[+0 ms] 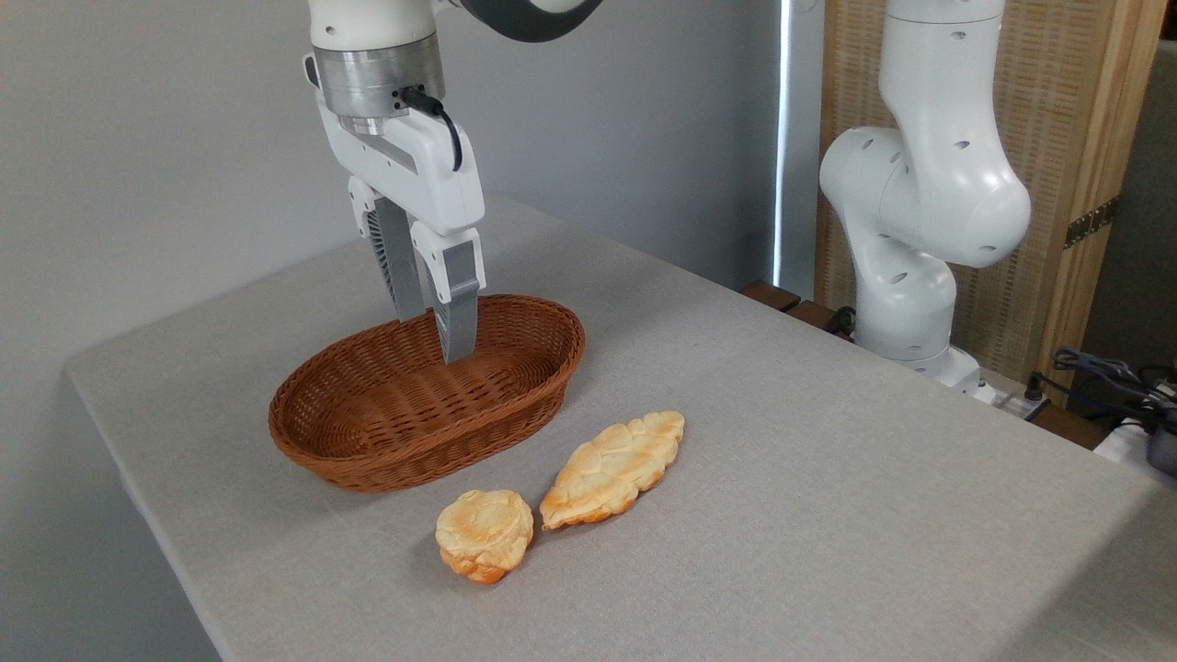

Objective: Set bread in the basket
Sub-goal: 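Lower the open gripper down onto the small round bun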

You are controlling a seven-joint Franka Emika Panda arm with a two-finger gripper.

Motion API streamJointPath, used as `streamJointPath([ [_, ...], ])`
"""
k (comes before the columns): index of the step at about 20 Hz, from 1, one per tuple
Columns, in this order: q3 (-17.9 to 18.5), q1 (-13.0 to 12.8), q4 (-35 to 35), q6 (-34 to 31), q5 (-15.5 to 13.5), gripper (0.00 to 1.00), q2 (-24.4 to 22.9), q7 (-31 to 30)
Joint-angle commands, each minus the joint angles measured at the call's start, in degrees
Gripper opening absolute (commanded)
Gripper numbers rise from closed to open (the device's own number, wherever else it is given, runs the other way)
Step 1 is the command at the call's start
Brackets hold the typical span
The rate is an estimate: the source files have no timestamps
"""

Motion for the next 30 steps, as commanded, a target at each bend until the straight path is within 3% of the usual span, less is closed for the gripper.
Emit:
streamJointPath([
  [1, 0.0, -0.4, 0.3, -1.1, -0.7, 1.0, -0.5, -0.5],
  [12, 0.8, -0.2, 0.3, -2.2, -0.4, 1.0, -1.4, -0.2],
  [15, 1.5, 0.6, -0.3, -1.1, -0.2, 1.0, -0.9, 5.2],
  [17, 3.3, 1.5, -2.7, 2.6, -0.2, 1.0, -0.8, 9.3],
  [22, 3.3, 6.0, -9.7, 13.2, 0.2, 1.0, 0.8, 20.0],
  [30, 3.3, 7.3, -10.0, 16.6, 0.2, 1.0, 6.3, 26.0],
])
